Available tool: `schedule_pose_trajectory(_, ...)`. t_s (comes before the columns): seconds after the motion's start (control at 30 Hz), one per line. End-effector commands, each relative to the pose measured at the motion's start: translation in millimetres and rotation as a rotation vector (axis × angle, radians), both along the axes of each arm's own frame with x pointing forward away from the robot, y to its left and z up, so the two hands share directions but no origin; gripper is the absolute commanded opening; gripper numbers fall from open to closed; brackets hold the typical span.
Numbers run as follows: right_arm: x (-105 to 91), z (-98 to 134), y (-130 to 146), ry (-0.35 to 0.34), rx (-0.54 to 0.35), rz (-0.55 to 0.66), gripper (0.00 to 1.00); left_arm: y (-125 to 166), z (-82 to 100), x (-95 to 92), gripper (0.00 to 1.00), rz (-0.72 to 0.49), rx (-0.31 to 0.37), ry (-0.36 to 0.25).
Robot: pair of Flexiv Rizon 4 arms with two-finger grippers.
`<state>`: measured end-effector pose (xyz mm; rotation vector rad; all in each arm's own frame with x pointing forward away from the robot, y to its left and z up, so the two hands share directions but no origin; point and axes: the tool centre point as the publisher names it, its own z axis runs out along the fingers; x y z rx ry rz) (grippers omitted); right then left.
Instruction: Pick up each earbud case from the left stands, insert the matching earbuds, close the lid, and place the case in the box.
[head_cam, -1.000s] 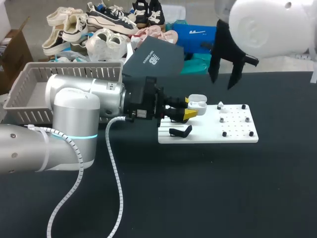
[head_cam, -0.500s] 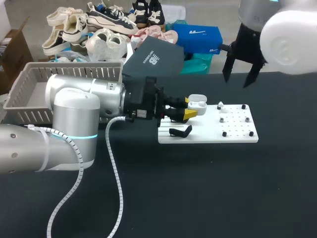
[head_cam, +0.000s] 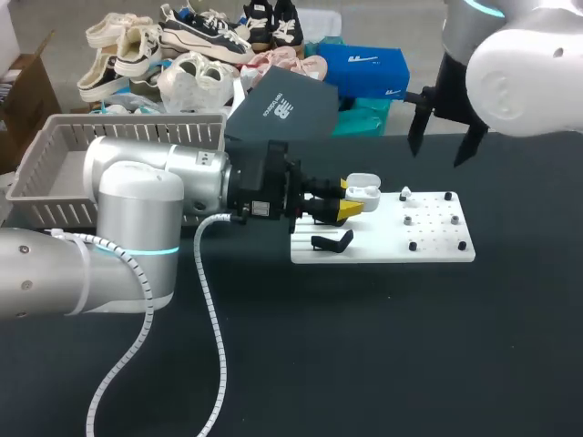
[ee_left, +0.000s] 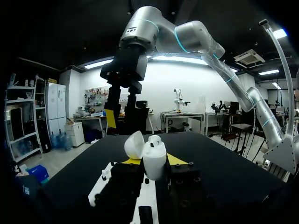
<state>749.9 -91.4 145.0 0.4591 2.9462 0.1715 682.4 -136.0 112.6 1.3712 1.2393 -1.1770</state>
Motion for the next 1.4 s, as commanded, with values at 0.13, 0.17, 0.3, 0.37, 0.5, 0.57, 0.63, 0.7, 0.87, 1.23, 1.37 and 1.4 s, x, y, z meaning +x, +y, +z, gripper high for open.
schedule_pose_trajectory(0.13, 19.2, -26, -1, 0.036, 0.040, -0.003, 0.49, 0, -0.6, 1.5, 0.00, -0.003, -0.001, 0.000)
schedule_pose_trajectory(0.17, 19.8, -29, 0, 0.036, 0.043, -0.002, 0.48, 0, -0.6, 1.5, 0.00, -0.003, -0.001, 0.000)
schedule_pose_trajectory(0.3, 22.5, -38, 5, 0.040, 0.053, 0.000, 0.47, 0, -0.6, 1.5, 0.00, -0.003, -0.001, 0.000)
schedule_pose_trajectory(0.37, 21.5, -42, 8, 0.041, 0.061, 0.004, 0.48, 0, -0.6, 1.5, 0.00, -0.003, -0.001, 0.000)
schedule_pose_trajectory(0.5, 21.0, -53, 12, 0.039, 0.071, 0.005, 0.49, 0, -0.6, 1.5, 0.00, -0.003, -0.001, 0.000)
schedule_pose_trajectory(0.57, 22.6, -60, 13, 0.040, 0.089, -0.012, 0.49, 0, -0.6, 1.5, 0.00, -0.003, -0.001, 0.000)
schedule_pose_trajectory(0.63, 23.4, -66, 15, 0.041, 0.105, -0.023, 0.50, 0, -0.6, 1.5, 0.00, -0.003, -0.001, 0.000)
schedule_pose_trajectory(0.7, 24.8, -71, 17, 0.036, 0.114, -0.026, 0.50, 0, -0.6, 1.5, 0.00, -0.003, -0.001, 0.000)
schedule_pose_trajectory(0.87, 28.3, -75, 21, 0.028, 0.133, -0.011, 0.49, 0, -0.6, 1.5, 0.00, -0.003, -0.001, 0.000)
schedule_pose_trajectory(1.23, 37.4, -92, 25, 0.032, 0.152, -0.026, 0.48, 0, -0.6, 1.5, 0.00, -0.003, -0.001, 0.000)
schedule_pose_trajectory(1.37, 41.1, -95, 25, 0.022, 0.155, -0.037, 0.47, 0, -0.6, 1.5, 0.00, -0.003, -0.001, 0.000)
schedule_pose_trajectory(1.4, 41.7, -96, 25, 0.021, 0.160, -0.042, 0.47, 0, -0.6, 1.5, 0.00, -0.003, -0.001, 0.000)
